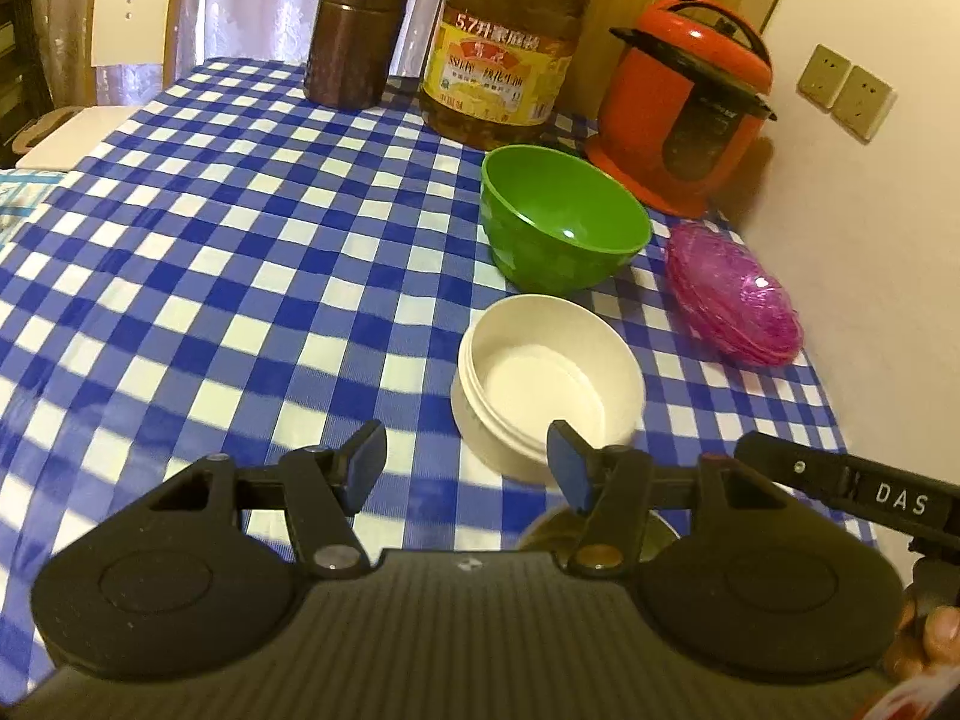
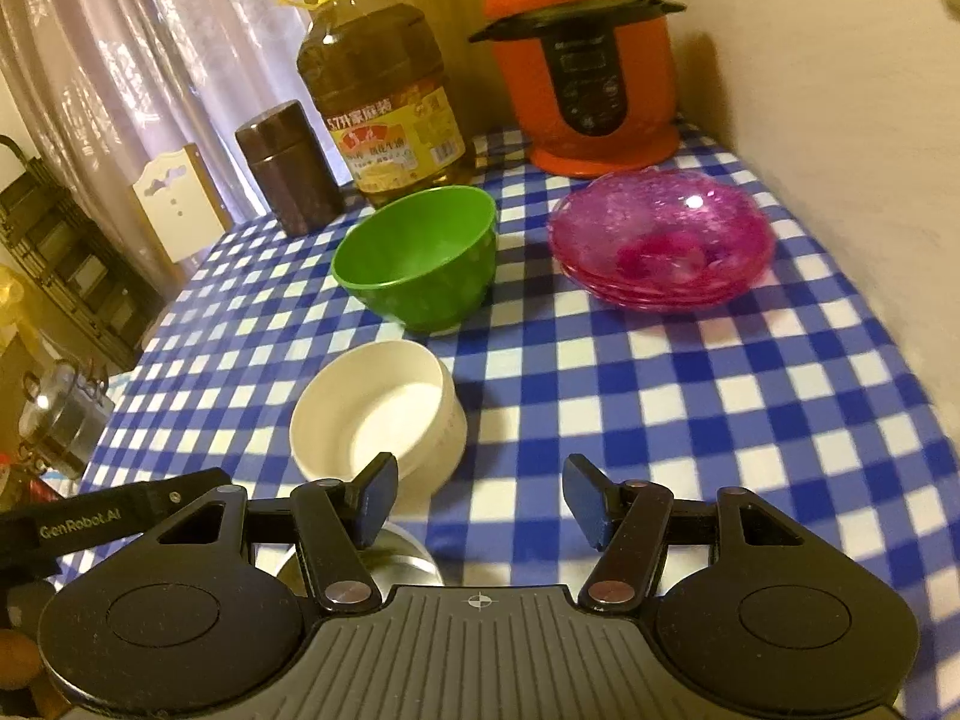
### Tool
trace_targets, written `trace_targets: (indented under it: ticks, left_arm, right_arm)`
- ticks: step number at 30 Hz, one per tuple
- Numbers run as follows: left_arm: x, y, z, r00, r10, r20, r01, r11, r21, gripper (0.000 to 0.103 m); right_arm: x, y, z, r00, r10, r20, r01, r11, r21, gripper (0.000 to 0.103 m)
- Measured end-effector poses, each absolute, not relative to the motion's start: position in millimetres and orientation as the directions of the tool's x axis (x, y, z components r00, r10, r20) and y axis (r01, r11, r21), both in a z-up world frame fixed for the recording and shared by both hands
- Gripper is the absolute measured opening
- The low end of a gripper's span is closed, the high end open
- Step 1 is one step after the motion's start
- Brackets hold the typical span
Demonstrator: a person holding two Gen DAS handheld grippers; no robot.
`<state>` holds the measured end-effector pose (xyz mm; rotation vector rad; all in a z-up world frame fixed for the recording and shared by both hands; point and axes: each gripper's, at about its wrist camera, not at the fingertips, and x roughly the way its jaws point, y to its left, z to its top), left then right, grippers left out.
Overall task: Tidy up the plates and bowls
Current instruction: 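Close both tools on the rim of the white container, then lift the white container with both tools and carry it over the green bowl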
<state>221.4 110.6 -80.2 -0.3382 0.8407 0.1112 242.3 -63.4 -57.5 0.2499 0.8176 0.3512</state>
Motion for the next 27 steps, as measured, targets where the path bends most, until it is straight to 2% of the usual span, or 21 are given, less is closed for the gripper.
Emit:
trace_targets:
  ticks: [8,10,17,23,27]
  left_arm:
    - [262.5,119.2,-104.6,0.641,-0.056,-0.766,-0.224,0.94,-0.257,0.052]
    - [269.3,119.7,-109.0,0.638,-0.065,-0.767,-0.221,0.939,-0.264,0.05]
    - [286.4,121.3,-122.4,0.635,-0.093,-0.767,-0.207,0.936,-0.285,0.045]
    - [289.3,123.1,-131.3,0.628,-0.113,-0.77,-0.207,0.93,-0.305,0.034]
    - [288.8,124.1,-132.0,0.629,-0.118,-0.768,-0.205,0.928,-0.311,0.023]
  right_arm:
    - [290.1,-47.1,-82.6,0.591,0.435,-0.679,-0.207,0.896,0.394,0.06]
    - [299.1,-43.4,-88.7,0.574,0.448,-0.685,-0.207,0.889,0.409,0.053]
    - [316.5,-37.4,-97.9,0.545,0.468,-0.696,-0.215,0.88,0.424,0.043]
    - [319.8,-28.9,-101.9,0.527,0.479,-0.702,-0.229,0.876,0.425,0.036]
    - [320.4,-27.1,-104.5,0.52,0.48,-0.707,-0.228,0.875,0.427,0.025]
